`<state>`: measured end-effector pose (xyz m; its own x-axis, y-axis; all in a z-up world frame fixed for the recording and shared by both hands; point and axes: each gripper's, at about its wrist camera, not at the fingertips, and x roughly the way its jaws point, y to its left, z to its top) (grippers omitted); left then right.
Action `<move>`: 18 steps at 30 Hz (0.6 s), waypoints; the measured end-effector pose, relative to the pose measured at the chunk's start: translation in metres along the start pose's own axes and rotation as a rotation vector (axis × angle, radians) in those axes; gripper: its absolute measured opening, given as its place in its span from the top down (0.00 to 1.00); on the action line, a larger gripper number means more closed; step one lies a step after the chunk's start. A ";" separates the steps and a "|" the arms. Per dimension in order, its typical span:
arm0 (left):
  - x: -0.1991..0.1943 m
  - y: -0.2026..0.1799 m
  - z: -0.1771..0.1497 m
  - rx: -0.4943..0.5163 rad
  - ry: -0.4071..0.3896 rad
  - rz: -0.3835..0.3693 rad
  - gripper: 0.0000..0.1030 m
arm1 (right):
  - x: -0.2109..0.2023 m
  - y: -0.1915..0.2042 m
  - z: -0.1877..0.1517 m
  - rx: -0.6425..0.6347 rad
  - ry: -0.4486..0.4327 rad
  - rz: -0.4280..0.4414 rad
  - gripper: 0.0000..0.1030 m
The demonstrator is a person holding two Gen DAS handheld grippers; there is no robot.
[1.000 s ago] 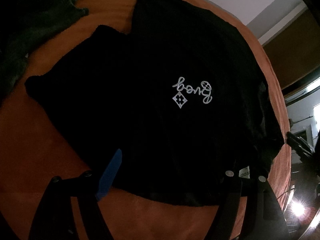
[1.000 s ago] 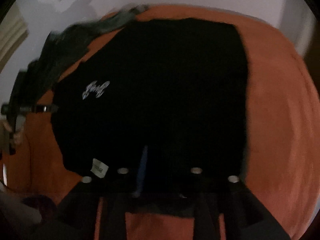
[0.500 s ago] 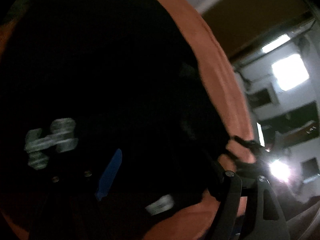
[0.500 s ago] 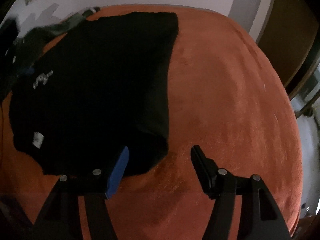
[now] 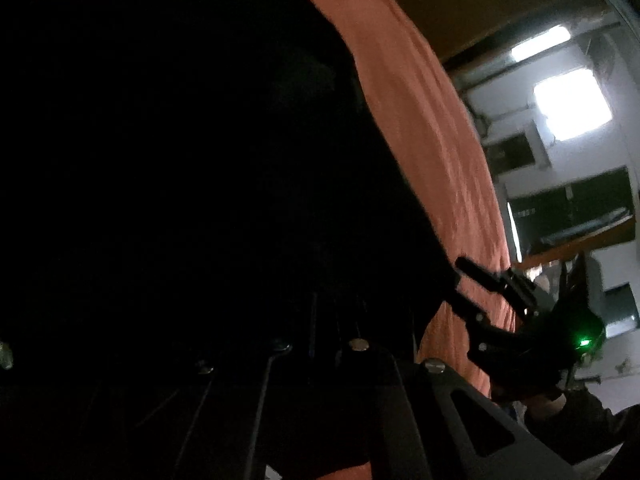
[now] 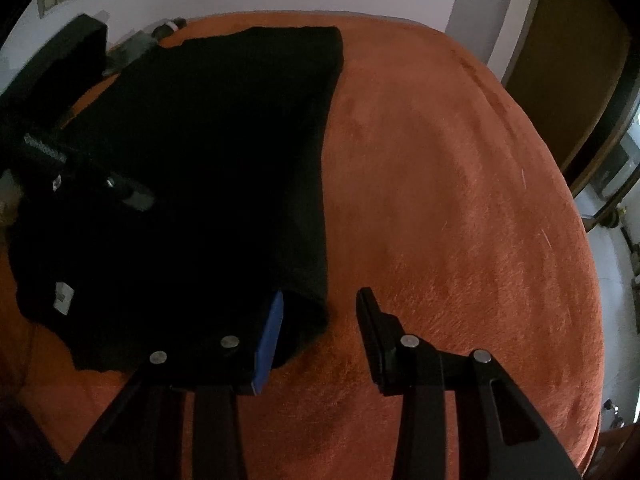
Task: Fold clothes
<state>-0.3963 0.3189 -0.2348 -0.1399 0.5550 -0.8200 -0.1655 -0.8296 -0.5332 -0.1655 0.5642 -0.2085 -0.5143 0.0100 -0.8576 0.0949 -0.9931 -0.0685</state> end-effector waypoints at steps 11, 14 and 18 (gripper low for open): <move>-0.005 0.024 -0.007 -0.146 0.062 -0.089 0.64 | 0.004 -0.014 -0.008 -0.020 0.014 -0.030 0.64; 0.000 0.017 -0.009 -0.145 0.044 -0.072 0.43 | 0.003 -0.013 -0.007 -0.006 0.014 -0.009 0.63; 0.005 0.011 -0.007 -0.139 0.051 -0.086 0.43 | 0.005 -0.011 -0.005 0.000 0.016 0.011 0.63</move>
<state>-0.3920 0.3126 -0.2464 -0.0806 0.6237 -0.7775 -0.0374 -0.7814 -0.6230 -0.1648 0.5754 -0.2150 -0.4995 0.0015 -0.8663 0.1005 -0.9932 -0.0596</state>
